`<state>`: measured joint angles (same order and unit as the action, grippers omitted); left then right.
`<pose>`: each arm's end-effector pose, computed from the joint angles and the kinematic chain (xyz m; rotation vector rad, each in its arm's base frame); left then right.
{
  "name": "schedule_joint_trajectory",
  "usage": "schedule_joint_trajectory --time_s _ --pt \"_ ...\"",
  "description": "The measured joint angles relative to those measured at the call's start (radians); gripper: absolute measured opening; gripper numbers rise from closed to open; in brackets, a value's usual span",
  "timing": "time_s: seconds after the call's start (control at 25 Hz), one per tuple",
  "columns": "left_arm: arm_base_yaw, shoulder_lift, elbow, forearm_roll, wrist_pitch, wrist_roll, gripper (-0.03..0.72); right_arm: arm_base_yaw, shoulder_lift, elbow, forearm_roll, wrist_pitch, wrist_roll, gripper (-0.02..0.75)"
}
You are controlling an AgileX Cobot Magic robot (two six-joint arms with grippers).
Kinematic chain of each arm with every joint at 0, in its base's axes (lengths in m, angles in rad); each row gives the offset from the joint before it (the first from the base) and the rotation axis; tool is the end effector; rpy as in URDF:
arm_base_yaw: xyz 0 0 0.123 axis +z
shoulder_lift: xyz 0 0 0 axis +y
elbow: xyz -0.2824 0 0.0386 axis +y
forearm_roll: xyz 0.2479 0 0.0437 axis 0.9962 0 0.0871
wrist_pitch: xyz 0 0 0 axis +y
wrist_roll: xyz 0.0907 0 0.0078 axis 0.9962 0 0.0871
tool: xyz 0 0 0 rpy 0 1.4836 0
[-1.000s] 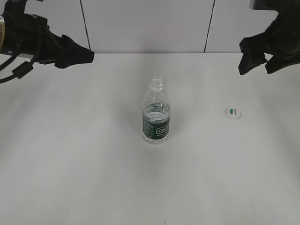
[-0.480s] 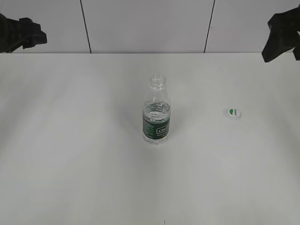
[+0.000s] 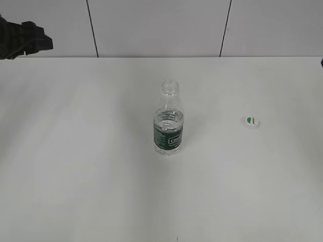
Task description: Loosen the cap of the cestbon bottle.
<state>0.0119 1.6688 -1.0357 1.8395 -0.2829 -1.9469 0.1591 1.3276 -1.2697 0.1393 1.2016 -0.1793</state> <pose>0.3633 -0.0201 0.2377 0.0347 2.1881 -0.3465 0.2496 0.0520 0.3525 -0.4283 2.7026 0.1863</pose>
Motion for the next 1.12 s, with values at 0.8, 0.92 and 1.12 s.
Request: schedule_joint_trajectory --time_s 0.8,0.92,1.12 --pt "0.000 -0.037 0.001 0.000 -0.035 -0.002 0.495 0.000 -0.855 0.631 -0.062 -0.106 0.008 0.543" --pt "0.000 -0.037 0.001 0.000 -0.035 -0.002 0.495 0.000 -0.983 0.689 -0.066 -0.109 0.008 0.543" --pt "0.000 -0.038 0.001 0.000 -0.041 -0.002 0.495 0.000 -1.164 0.748 -0.069 -0.111 0.008 0.543"
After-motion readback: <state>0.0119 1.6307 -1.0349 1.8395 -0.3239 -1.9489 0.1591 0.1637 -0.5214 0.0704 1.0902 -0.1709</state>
